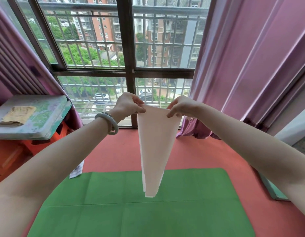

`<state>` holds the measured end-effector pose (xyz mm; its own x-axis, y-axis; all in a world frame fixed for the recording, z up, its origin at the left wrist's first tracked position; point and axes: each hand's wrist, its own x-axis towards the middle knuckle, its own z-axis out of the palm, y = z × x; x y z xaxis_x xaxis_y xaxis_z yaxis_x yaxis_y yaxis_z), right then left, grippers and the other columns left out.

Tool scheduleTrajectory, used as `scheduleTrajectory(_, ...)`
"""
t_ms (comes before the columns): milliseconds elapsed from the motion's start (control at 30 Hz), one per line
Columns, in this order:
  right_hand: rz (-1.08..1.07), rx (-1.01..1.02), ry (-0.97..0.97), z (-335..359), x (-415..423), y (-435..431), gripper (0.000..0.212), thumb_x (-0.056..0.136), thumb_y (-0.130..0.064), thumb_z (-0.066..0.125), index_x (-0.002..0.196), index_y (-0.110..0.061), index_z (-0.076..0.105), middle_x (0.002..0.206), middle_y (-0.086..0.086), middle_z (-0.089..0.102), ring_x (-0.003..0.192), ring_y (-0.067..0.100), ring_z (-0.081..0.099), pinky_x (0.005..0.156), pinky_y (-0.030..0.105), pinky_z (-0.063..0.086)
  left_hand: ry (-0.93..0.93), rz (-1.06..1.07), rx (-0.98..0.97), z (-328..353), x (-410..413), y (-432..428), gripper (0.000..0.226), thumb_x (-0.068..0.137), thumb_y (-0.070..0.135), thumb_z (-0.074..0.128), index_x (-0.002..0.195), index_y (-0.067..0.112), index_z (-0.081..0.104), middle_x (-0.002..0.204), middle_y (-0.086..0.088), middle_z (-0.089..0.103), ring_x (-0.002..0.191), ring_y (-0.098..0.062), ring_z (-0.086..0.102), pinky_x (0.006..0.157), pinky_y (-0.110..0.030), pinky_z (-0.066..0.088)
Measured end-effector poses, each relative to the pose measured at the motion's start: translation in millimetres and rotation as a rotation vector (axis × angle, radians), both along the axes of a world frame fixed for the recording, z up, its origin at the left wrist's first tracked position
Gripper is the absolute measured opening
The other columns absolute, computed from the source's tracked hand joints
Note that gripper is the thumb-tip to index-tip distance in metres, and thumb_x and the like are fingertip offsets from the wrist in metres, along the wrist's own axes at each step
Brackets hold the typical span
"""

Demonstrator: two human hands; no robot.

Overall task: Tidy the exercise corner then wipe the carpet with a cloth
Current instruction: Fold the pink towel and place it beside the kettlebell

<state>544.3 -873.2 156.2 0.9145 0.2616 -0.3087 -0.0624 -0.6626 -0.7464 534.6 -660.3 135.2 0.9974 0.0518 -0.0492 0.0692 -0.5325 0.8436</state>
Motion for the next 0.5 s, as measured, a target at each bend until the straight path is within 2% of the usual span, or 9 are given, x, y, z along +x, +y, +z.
scheduleTrajectory(67, -0.012, -0.016, -0.037, 0.6, 1.1, 0.4, 0.027, 0.074, 0.006, 0.067, 0.101, 0.009, 0.066, 0.069, 0.008, 0.057, 0.057, 0.016, 0.048, 0.046, 0.016, 0.043, -0.015, 0.023, 0.001, 0.7, -0.7, -2.5, 0.025, 0.067, 0.002, 0.081, 0.09, 0.005, 0.071, 0.078, -0.007, 0.067, 0.075, -0.018, 0.065, 0.069, -0.027, 0.057)
scheduleTrajectory(100, -0.018, -0.026, -0.058, 0.5, 2.0, 1.1, 0.026, 0.074, 0.004, 0.068, 0.1, 0.007, 0.066, 0.075, 0.01, 0.059, 0.064, 0.018, 0.051, 0.053, 0.02, 0.047, -0.02, 0.025, 0.005, 0.5, -0.4, -3.4, 0.023, 0.068, 0.004, 0.081, 0.089, 0.006, 0.071, 0.08, -0.008, 0.068, 0.077, -0.018, 0.066, 0.071, -0.029, 0.057)
scheduleTrajectory(167, -0.03, -0.076, -0.117, 0.1, 3.9, 2.3, 0.024, 0.073, -0.003, 0.072, 0.097, 0.001, 0.069, 0.091, 0.015, 0.064, 0.084, 0.025, 0.058, 0.077, 0.035, 0.053, -0.05, 0.024, 0.056, 0.2, -0.9, -5.6, 0.018, 0.071, 0.012, 0.08, 0.086, 0.009, 0.071, 0.078, -0.001, 0.065, 0.076, -0.012, 0.061, 0.07, -0.027, 0.052)
scheduleTrajectory(233, -0.008, -0.146, -0.177, 2.5, 4.8, 2.5, 0.02, 0.071, -0.008, 0.074, 0.091, -0.005, 0.072, 0.101, 0.015, 0.068, 0.1, 0.026, 0.062, 0.088, 0.036, 0.05, -0.107, 0.018, 0.094, 0.7, -2.7, -6.9, 0.014, 0.073, 0.016, 0.079, 0.084, 0.012, 0.072, 0.073, 0.004, 0.059, 0.072, -0.006, 0.053, 0.067, -0.024, 0.042)
scheduleTrajectory(333, 0.074, -0.225, -0.188, 11.1, 3.1, -0.4, 0.018, 0.074, -0.009, 0.073, 0.091, -0.005, 0.073, 0.096, 0.012, 0.069, 0.096, 0.021, 0.061, 0.081, 0.026, 0.046, -0.135, -0.079, 0.037, 0.0, -4.2, -6.1, 0.011, 0.078, 0.012, 0.074, 0.088, 0.008, 0.07, 0.078, -0.001, 0.064, 0.074, -0.007, 0.057, 0.072, -0.023, 0.043)
scheduleTrajectory(400, 0.109, -0.255, -0.184, 17.2, 1.0, -3.7, 0.018, 0.075, -0.009, 0.073, 0.093, -0.005, 0.073, 0.093, 0.008, 0.067, 0.092, 0.018, 0.06, 0.079, 0.023, 0.042, -0.143, -0.132, 0.022, 0.1, -7.4, -6.2, 0.009, 0.081, 0.009, 0.071, 0.088, 0.006, 0.069, 0.078, -0.002, 0.065, 0.073, -0.009, 0.06, 0.07, -0.021, 0.047)
scheduleTrajectory(500, 0.144, -0.301, -0.199, 22.9, -1.1, -9.4, 0.014, 0.075, -0.01, 0.075, 0.088, -0.007, 0.073, 0.078, 0.002, 0.066, 0.077, 0.01, 0.059, 0.065, 0.016, 0.045, -0.144, -0.171, -0.102, 1.1, -11.1, -8.8, 0.007, 0.082, 0.003, 0.069, 0.08, 0.009, 0.066, 0.076, -0.01, 0.068, 0.075, -0.024, 0.067, 0.076, -0.033, 0.058)
